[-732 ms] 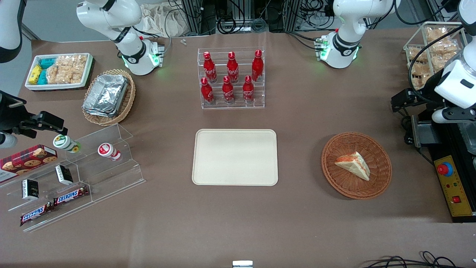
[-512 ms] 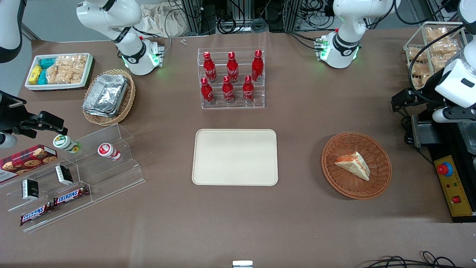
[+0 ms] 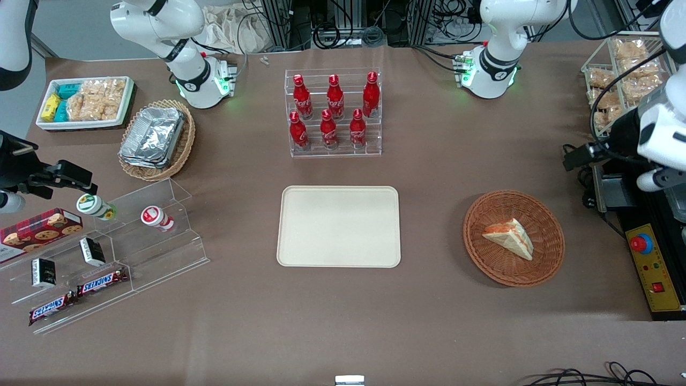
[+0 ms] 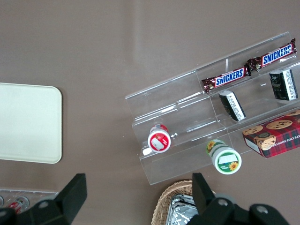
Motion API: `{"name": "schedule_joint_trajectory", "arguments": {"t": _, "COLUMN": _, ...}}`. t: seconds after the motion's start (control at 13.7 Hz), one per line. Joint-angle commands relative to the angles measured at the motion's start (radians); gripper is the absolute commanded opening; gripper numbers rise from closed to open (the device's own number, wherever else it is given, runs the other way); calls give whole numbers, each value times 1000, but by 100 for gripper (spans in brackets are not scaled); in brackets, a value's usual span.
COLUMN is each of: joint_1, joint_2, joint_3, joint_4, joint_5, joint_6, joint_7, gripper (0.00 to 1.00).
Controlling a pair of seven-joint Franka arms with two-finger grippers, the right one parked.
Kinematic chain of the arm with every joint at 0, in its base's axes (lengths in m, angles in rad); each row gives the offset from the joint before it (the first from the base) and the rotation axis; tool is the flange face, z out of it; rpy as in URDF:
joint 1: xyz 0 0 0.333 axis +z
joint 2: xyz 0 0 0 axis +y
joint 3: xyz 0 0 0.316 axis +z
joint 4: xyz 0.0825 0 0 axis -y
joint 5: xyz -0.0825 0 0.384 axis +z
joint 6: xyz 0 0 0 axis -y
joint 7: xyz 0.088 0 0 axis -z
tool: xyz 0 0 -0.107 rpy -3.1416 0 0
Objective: Place sandwich from basket to tray
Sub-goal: 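Lower the open left gripper over the sandwich in the wicker basket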
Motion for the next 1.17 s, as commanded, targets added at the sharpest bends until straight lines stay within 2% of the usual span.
{"name": "schedule_joint_trajectory", "arguments": {"t": 0.0, "joint_1": -6, "joint_2": 65, "joint_3": -9, "joint_4": -23, "joint_5": -4, "joint_6": 83, "joint_7": -175, "gripper": 100}}
{"name": "schedule_joint_trajectory", "arguments": {"t": 0.15, "joint_1": -5, "joint_2": 70, "joint_3": -9, "joint_4": -113, "joint_5": -10, "joint_6": 180, "joint_7": -195, "gripper": 100}}
{"name": "schedule_joint_trajectory", "arguments": {"t": 0.37, "joint_1": -3, "joint_2": 88, "joint_3": -9, "joint_4": -269, "joint_5": -13, "joint_6": 401, "joint_7": -325, "gripper": 100}}
{"name": "schedule_joint_trajectory", "arguments": {"t": 0.51, "joint_1": -3, "joint_2": 152, "joint_3": -7, "joint_4": -297, "joint_5": -56, "joint_6": 502, "joint_7": -377, "gripper": 100}}
{"name": "schedule_joint_trajectory", "arguments": {"t": 0.66, "joint_1": -5, "joint_2": 200, "joint_3": -7, "joint_4": -345, "joint_5": -57, "joint_6": 603, "joint_7": -396, "gripper": 100}}
{"name": "schedule_joint_trajectory", "arguments": {"t": 0.88, "joint_1": 1, "joint_2": 255, "joint_3": -7, "joint_4": -475, "joint_5": -60, "joint_6": 849, "joint_7": -397, "gripper": 100}}
{"name": "schedule_joint_trajectory", "arguments": {"t": 1.1, "joint_1": 4, "joint_2": 352, "joint_3": -7, "joint_4": -477, "joint_5": -60, "joint_6": 961, "joint_7": -430, "gripper": 99}}
